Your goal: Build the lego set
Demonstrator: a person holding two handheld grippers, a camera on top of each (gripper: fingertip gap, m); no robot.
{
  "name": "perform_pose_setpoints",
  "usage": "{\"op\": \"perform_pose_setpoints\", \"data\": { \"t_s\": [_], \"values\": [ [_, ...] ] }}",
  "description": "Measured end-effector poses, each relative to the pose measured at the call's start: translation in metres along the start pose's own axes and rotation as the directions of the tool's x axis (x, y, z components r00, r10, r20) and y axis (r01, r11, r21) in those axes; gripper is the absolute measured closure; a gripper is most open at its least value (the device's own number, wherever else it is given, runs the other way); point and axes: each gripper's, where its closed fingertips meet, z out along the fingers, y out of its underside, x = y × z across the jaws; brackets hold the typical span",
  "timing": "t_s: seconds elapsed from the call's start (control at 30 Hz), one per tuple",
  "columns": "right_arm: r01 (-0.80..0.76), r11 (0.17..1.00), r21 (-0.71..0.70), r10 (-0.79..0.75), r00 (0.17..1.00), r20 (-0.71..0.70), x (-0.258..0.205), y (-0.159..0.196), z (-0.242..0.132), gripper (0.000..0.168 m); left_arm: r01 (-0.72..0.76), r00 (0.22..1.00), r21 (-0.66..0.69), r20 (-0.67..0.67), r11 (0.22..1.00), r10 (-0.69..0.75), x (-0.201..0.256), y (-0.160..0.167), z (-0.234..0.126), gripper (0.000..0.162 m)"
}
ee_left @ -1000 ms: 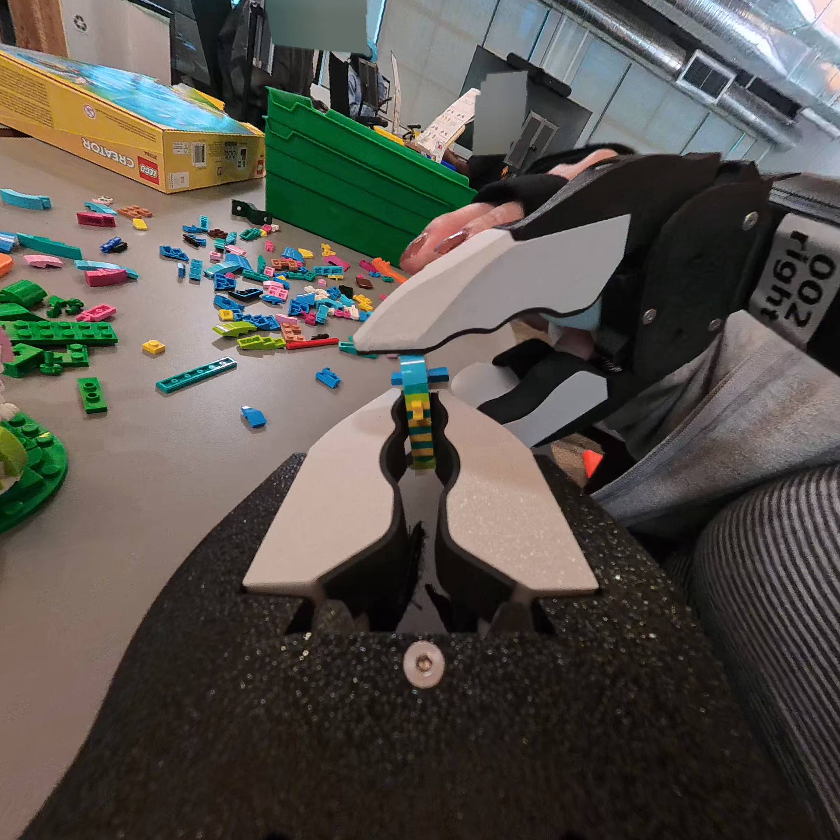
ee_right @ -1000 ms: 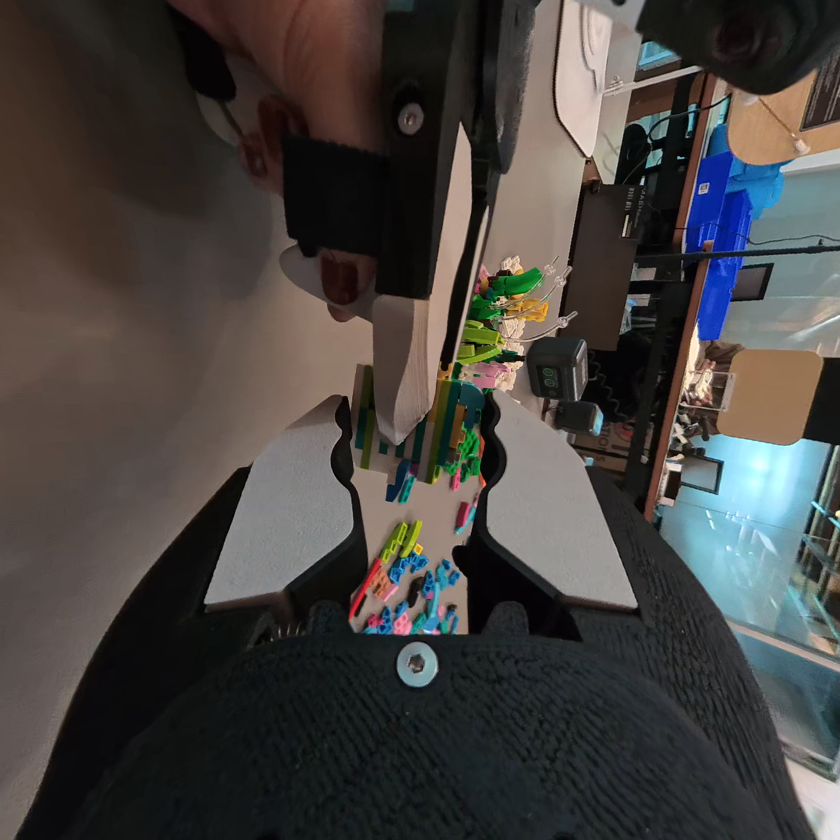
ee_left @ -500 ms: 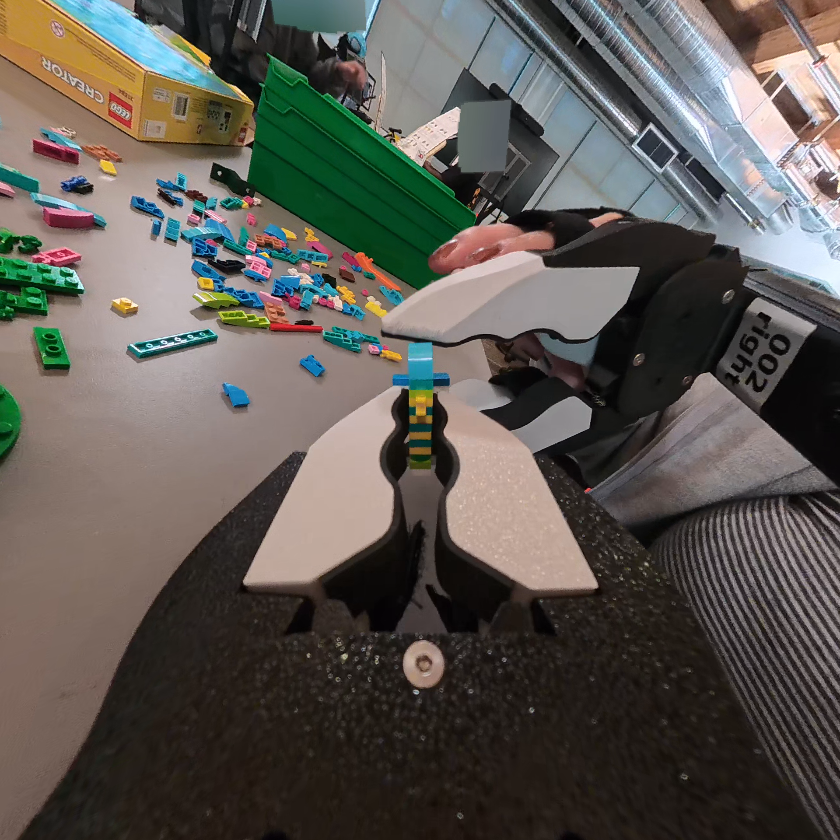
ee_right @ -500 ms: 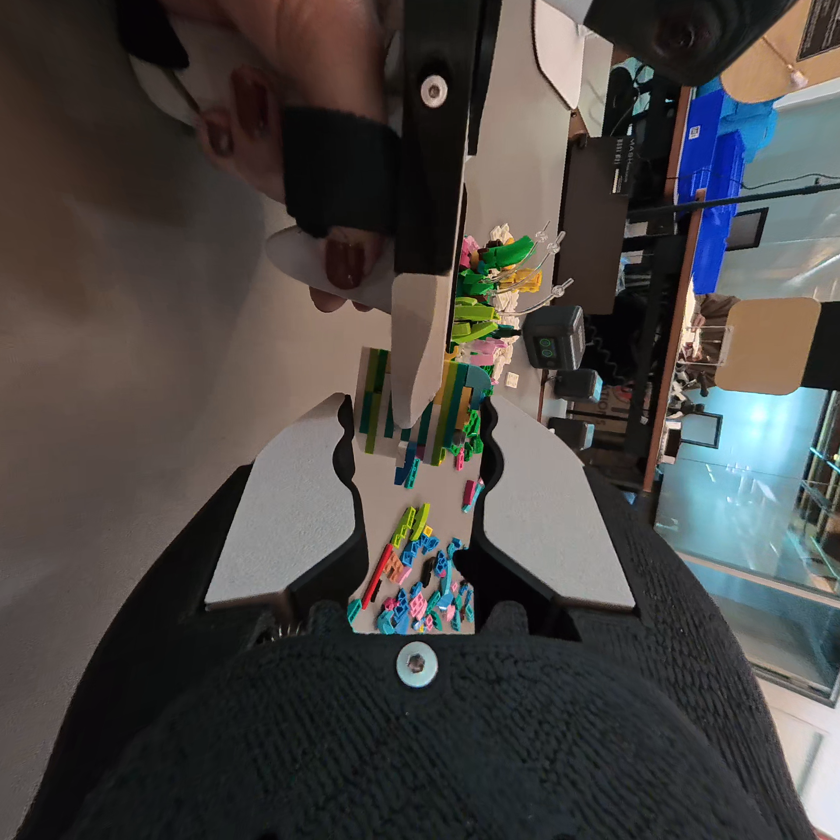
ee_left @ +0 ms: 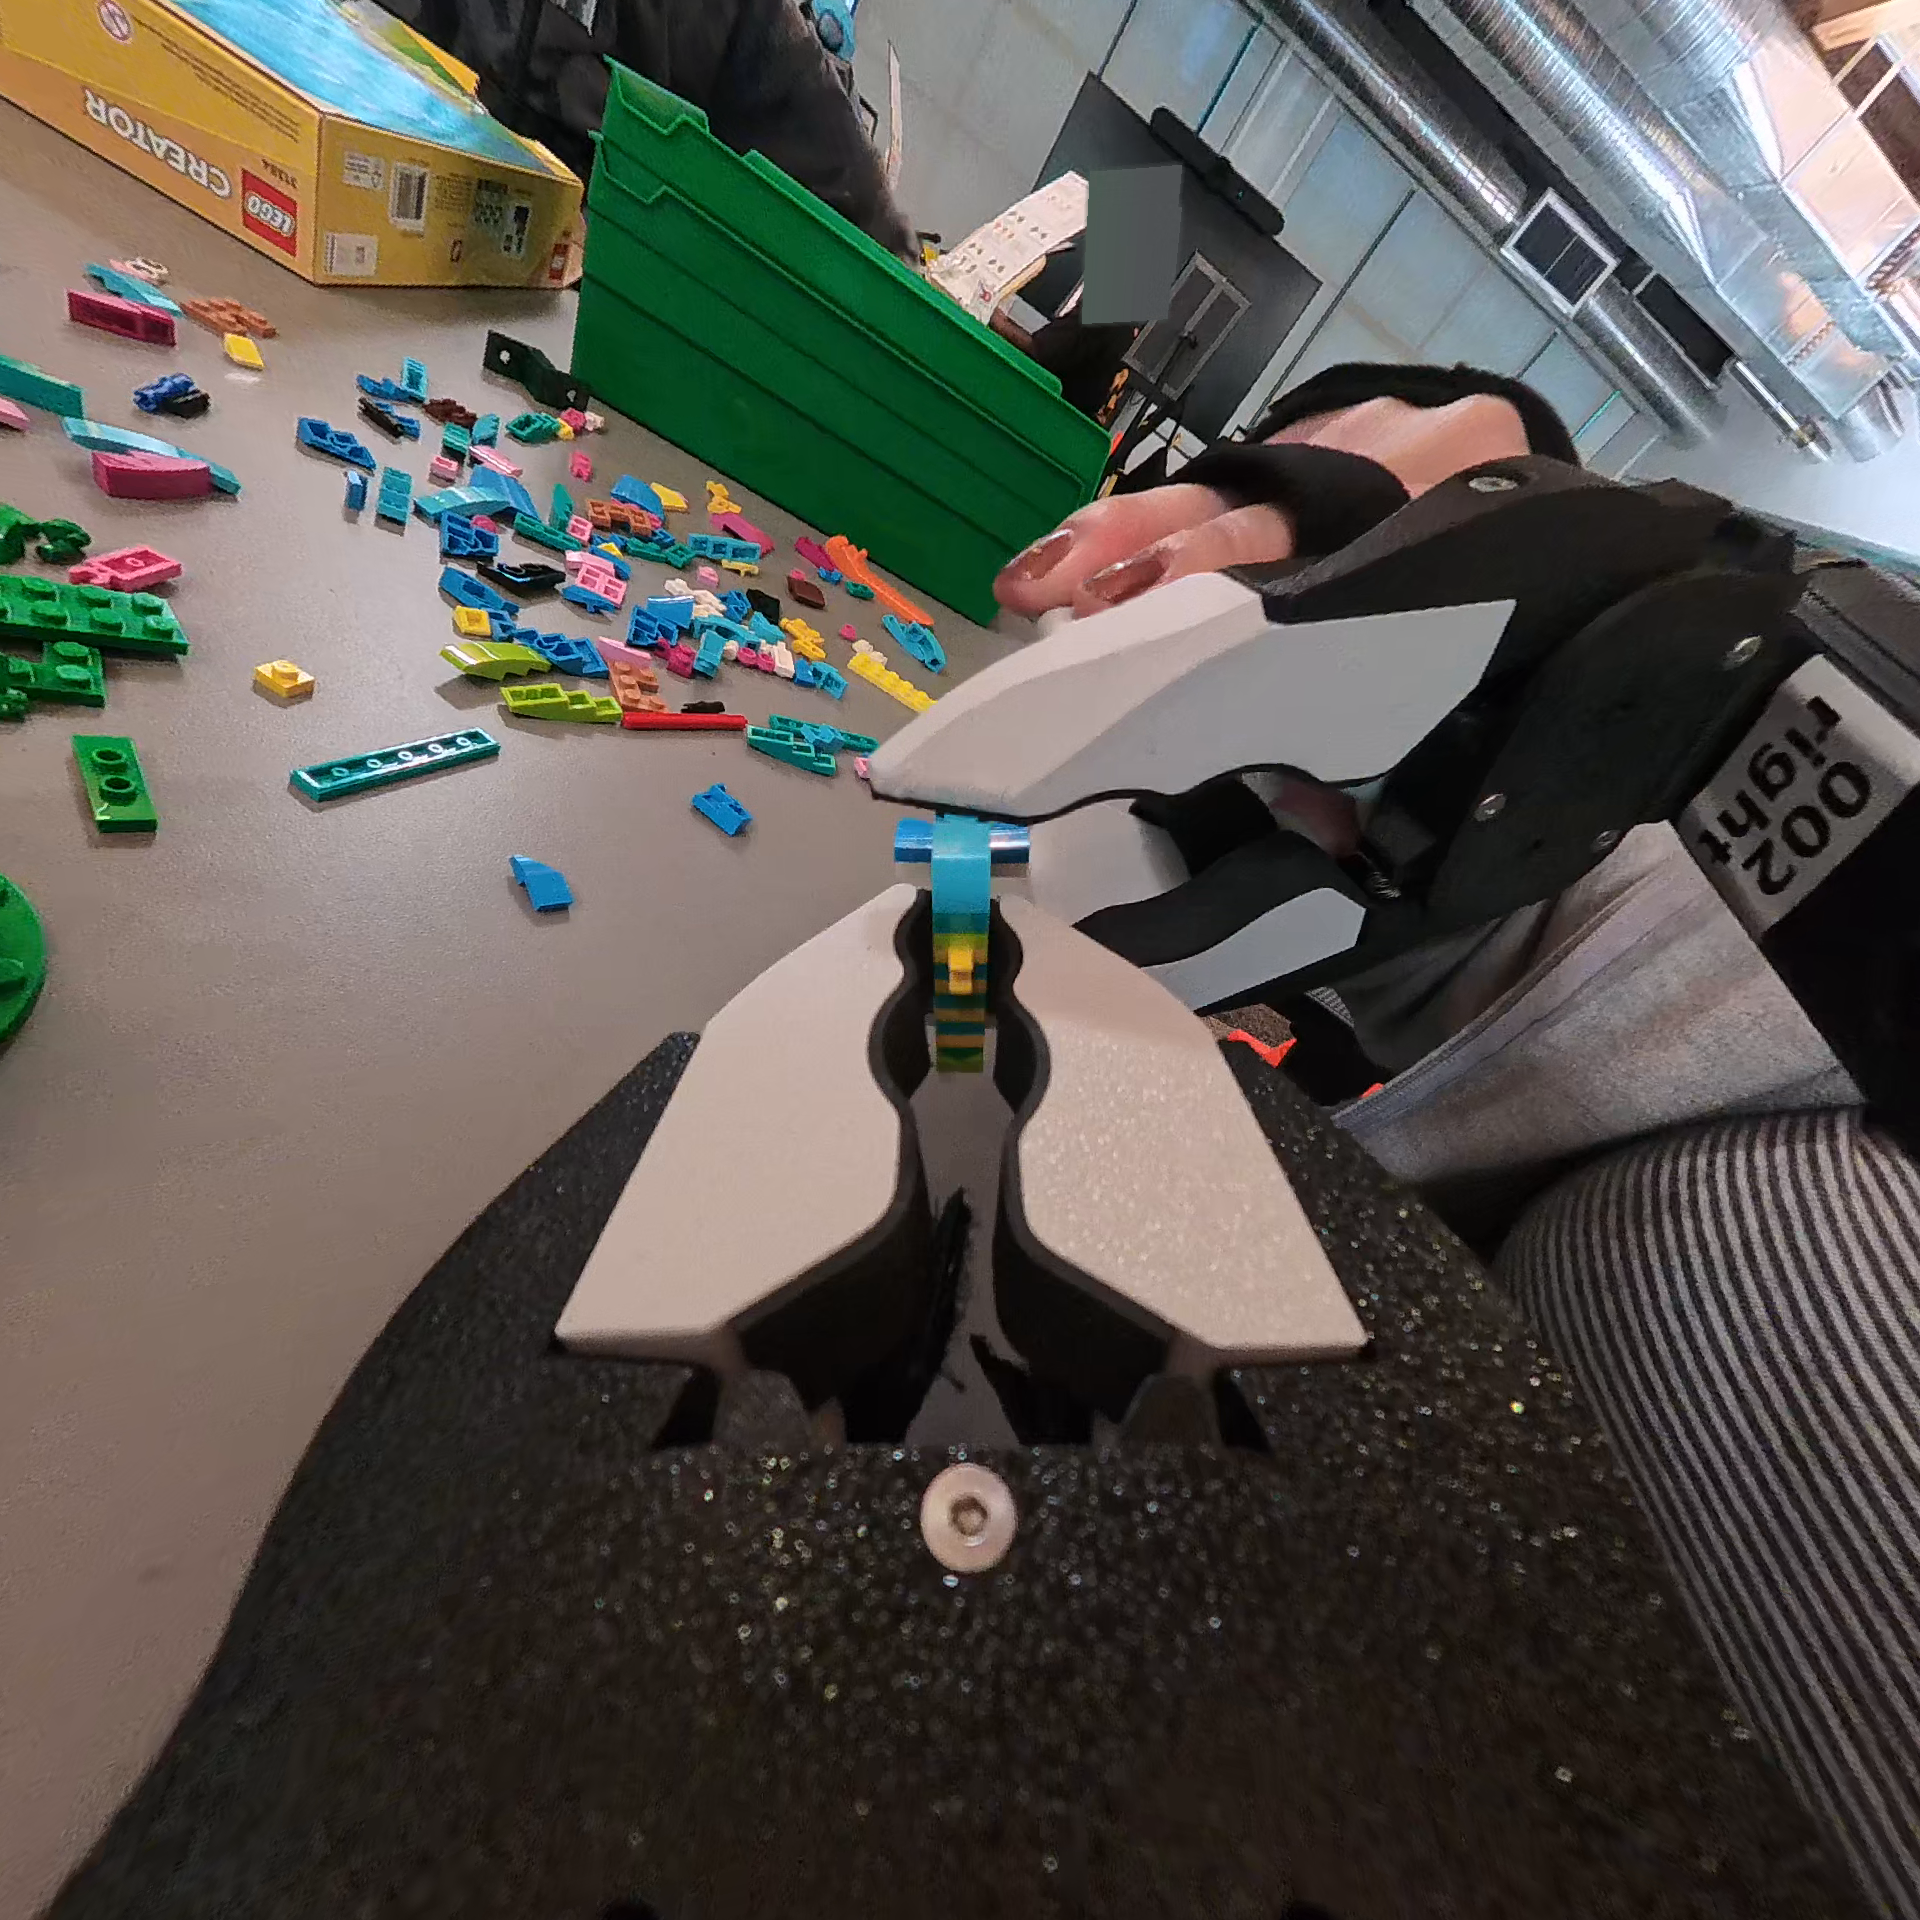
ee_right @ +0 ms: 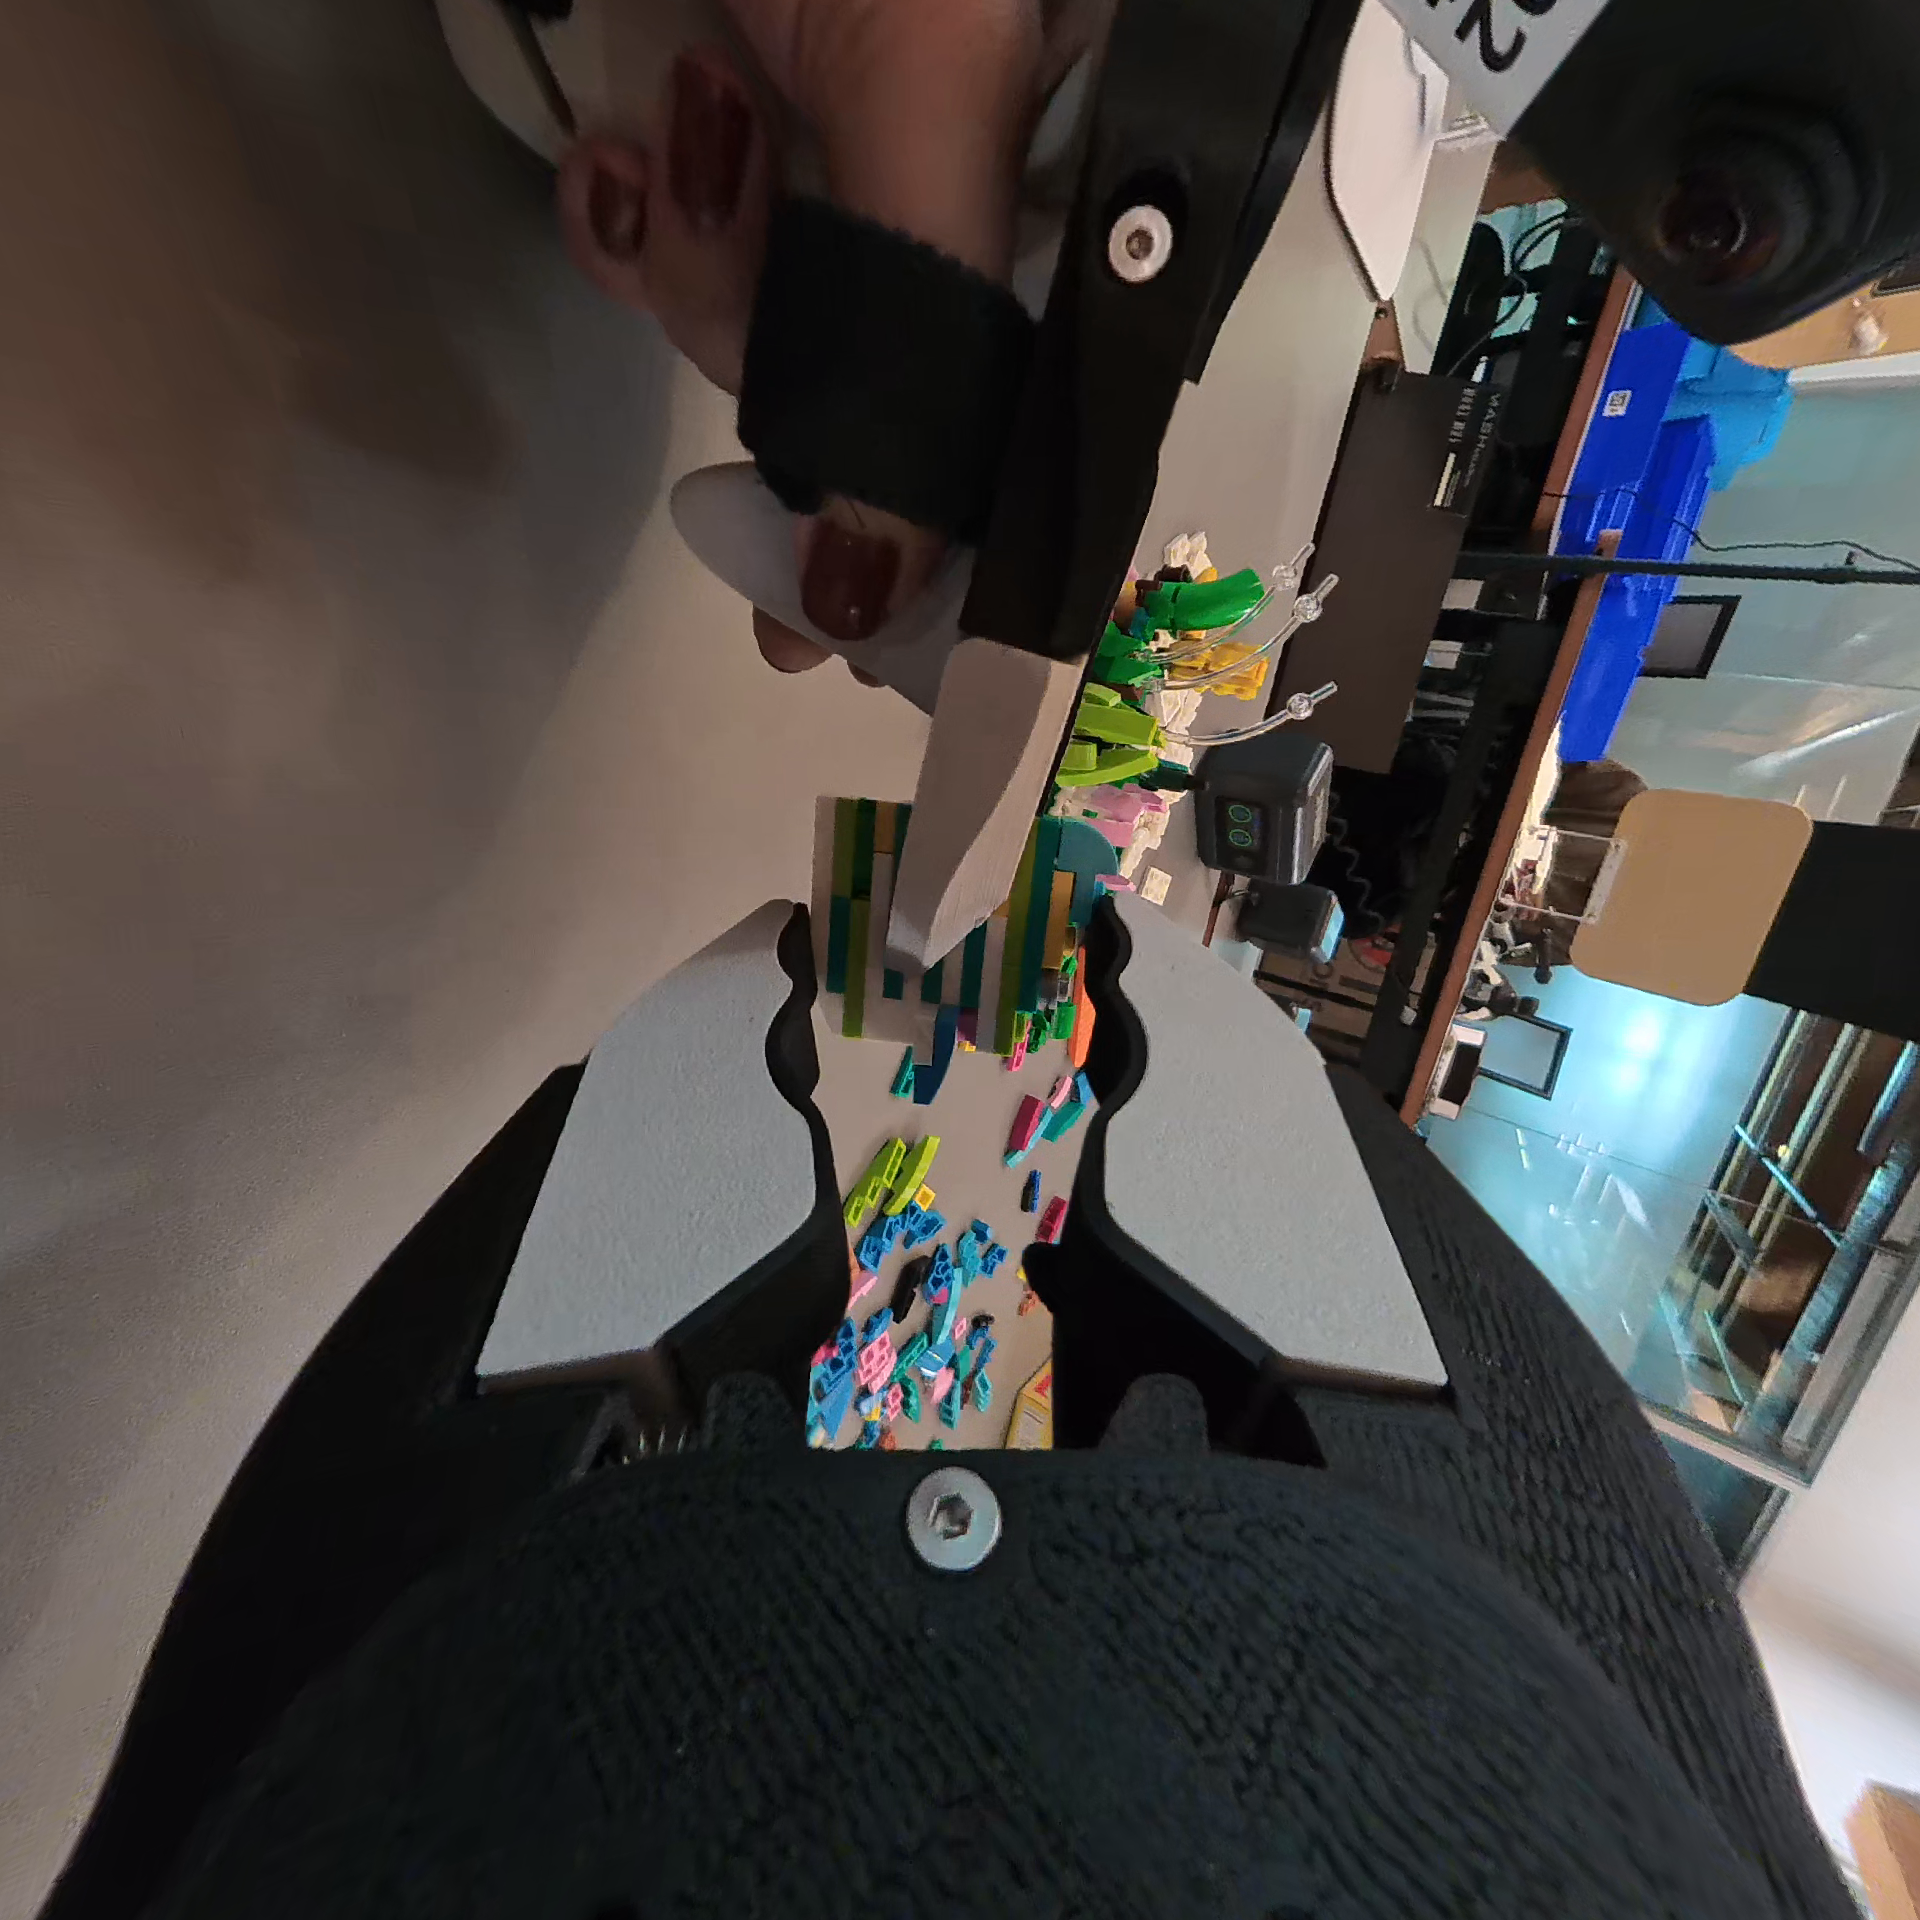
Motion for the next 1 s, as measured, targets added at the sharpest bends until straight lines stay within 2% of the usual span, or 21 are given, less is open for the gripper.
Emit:
{"op": "perform_pose_setpoints", "data": {
  "t_s": [0.17, 0.27, 0.37, 0.43, 0.57, 0.73, 0.83, 1.0],
  "values": [
    [-0.087, 0.996, 0.018, 0.086, 0.996, 0.025, -0.001, 0.0, -0.001, 0.117, 0.016, 1.0, 0.0, -0.014, 1.0, -0.016, 0.001, 0.001, 0.001, 0.154],
    [-0.201, 0.978, 0.05, 0.2, 0.979, 0.034, 0.001, 0.0, -0.001, 0.117, 0.002, 1.0, 0.038, 0.012, 0.999, -0.003, 0.0, -0.004, 0.0, 0.153],
    [-0.319, 0.943, 0.092, 0.315, 0.947, 0.058, 0.002, -0.002, -0.004, 0.117, 0.012, 1.0, 0.016, 0.019, 1.0, -0.012, -0.002, -0.001, 0.003, 0.142],
    [-0.346, 0.933, 0.101, 0.342, 0.938, 0.057, 0.004, 0.0, -0.004, 0.117, 0.009, 1.0, 0.024, -0.008, 1.0, -0.009, 0.003, -0.002, 0.003, 0.153],
    [-0.346, 0.927, 0.143, 0.345, 0.938, 0.031, 0.007, -0.006, -0.004, 0.117, 0.025, 1.0, 0.011, -0.003, 1.0, -0.025, 0.0, -0.001, 0.001, 0.154],
    [-0.296, 0.943, 0.154, 0.3, 0.954, -0.002, 0.008, -0.008, -0.002, 0.106, 0.032, 0.999, -0.019, -0.014, 0.999, -0.032, 0.003, 0.004, 0.003, 0.154],
    [-0.249, 0.955, 0.16, 0.253, 0.968, -0.001, 0.003, -0.011, -0.001, 0.113, 0.022, 1.0, -0.031, -0.013, 0.999, -0.022, 0.003, 0.005, 0.003, 0.154],
    [-0.206, 0.965, 0.165, 0.208, 0.978, 0.001, 0.001, -0.012, -0.001, 0.114, -0.023, 1.0, -0.06, 0.006, 0.998, 0.023, 0.003, 0.009, 0.003, 0.154]
  ]
}}
